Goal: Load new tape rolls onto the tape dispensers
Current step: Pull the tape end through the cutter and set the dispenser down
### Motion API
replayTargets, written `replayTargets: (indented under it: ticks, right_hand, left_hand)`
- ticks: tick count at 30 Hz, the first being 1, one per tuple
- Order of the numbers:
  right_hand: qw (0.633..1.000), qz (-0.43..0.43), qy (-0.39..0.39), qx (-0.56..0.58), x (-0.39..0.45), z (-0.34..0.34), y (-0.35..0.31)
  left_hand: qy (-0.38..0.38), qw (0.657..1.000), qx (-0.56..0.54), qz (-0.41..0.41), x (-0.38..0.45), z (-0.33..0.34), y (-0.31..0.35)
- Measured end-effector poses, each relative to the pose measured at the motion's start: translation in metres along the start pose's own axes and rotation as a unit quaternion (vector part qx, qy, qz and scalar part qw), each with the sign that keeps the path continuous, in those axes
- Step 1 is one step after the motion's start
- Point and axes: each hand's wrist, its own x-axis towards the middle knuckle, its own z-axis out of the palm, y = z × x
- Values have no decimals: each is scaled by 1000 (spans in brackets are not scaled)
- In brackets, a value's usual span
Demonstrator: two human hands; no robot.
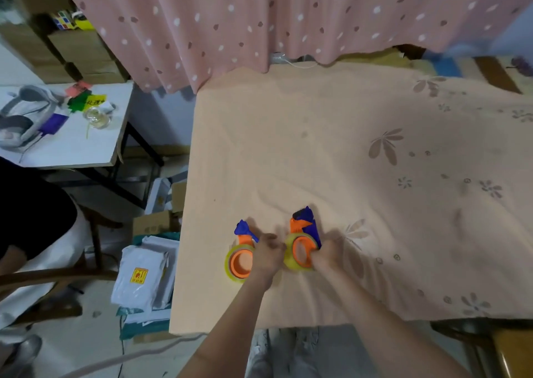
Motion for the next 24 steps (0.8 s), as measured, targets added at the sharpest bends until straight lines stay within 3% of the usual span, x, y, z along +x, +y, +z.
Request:
replayTargets:
  ticks: [3,5,9,13,16,20,21,24]
  right_hand:
    - [999,-33,-18,20,-9,-20,-11]
    - [992,-64,-37,105,-16,-28,-22]
    - [960,-143,-116,212,-33,-47,-49]
    - [952,-188,-136,201,-52,-72,-79]
    - [958,-197,-126,165,-59,-86,-96]
    - [963,-231,-28,132,-74,-105,-107]
    - [957,-256,-35,134,-79,-108,-108]
    - [934,-259,-179,171,-95,-116,-106]
  left_hand:
    - [-100,991,-92,-11,-3,-13,3]
    - [-183,976,-114,-33,-10,-22,19]
    - [-252,957,-145,-10,-25,-27,46]
    - [-270,938,-216,29,-37,-32,74]
    - [-269,940,-200,59,-43,-39,90]
    - [-241,944,-202,97,-52,-46,110]
    - [-239,942,-209,107,-54,-48,113]
    - [-258,928,-243,116,-58,-53,119]
